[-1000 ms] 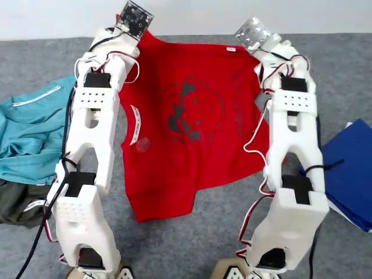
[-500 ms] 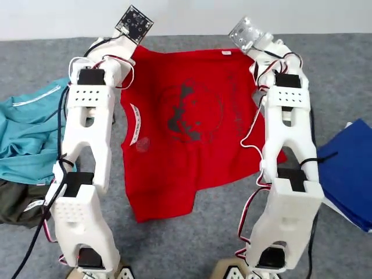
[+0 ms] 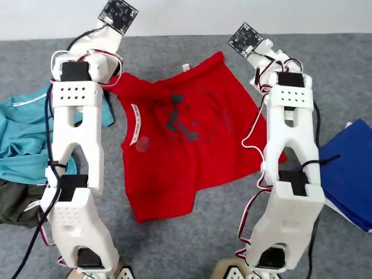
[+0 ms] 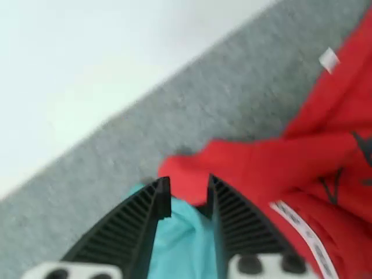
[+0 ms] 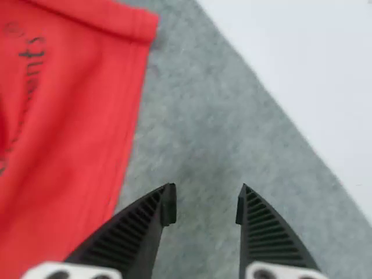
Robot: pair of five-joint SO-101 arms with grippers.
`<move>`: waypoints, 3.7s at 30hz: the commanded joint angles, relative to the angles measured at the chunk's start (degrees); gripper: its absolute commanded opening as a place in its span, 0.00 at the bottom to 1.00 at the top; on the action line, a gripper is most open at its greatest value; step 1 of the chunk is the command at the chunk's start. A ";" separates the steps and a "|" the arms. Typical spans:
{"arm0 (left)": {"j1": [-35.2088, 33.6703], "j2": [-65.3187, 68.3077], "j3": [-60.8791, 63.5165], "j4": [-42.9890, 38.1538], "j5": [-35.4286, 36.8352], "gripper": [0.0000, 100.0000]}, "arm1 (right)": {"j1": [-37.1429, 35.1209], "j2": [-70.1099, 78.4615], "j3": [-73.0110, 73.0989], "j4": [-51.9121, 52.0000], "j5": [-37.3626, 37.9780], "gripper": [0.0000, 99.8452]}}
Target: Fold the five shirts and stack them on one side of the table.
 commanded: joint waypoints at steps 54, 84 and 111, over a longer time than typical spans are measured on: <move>-9.32 -33.41 45.76 21.45 9.32 0.11 | 5.67 2.59 10.37 30.73 -25.32 0.25; -8.97 -33.41 46.46 20.66 9.32 0.11 | 9.36 3.47 10.29 30.20 -22.07 0.01; 16.26 -33.85 59.91 34.46 13.19 0.16 | 9.63 -9.01 10.55 36.35 -20.40 0.01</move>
